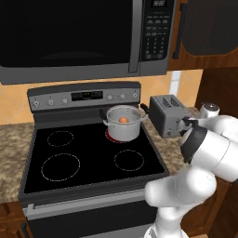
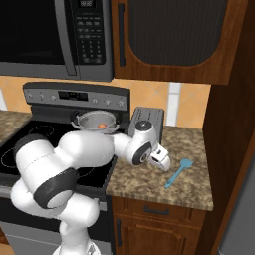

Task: Put the onion and mushroom in the pot. Retrieve the spatula and lightly stir the vegetables in the pot.

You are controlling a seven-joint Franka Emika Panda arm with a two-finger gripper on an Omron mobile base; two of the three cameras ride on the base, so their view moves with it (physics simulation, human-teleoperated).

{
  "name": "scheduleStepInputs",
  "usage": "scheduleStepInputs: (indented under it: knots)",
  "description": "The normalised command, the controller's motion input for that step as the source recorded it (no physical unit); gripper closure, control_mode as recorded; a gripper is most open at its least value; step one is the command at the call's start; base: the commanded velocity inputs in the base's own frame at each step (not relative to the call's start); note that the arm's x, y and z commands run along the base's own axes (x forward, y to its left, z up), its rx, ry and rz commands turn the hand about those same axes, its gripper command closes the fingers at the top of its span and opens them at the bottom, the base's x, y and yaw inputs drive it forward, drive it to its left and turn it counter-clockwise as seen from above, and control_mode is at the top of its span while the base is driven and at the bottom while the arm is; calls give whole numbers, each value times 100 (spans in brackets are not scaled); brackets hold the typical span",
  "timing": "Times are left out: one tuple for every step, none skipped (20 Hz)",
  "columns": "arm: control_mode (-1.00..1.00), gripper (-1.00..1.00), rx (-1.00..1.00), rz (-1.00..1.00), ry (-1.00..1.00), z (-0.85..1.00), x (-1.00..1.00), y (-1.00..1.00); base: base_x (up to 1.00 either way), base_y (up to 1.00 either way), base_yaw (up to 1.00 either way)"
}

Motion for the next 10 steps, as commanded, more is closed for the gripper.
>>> scheduleStepInputs:
  knots:
    - [-100,-100,0,0,5,-49,4,-95,0,0,0]
    - [-100,-100,0,0,9,-48,19,-100,0,0,0]
    - [-100,-100,0,0,7,-45,24,-96,0,0,0]
    - [-100,-100,0,0,5,-34,17,-100,0,0,0]
    - [-100,-100,3,0,4,-23,6,-100,0,0,0]
    - [-100,-100,1,0,3,-16,3,-84,0,0,0]
    - [-100,-100,0,0,5,-36,16,-46,0,0,0]
    - [-100,-100,0,0,5,-53,16,-27,0,0,0]
    - [-100,-100,1,0,0,-56,0,-31,0,0,0]
    - [-100,-100,1,0,0,-56,0,-31,0,0,0]
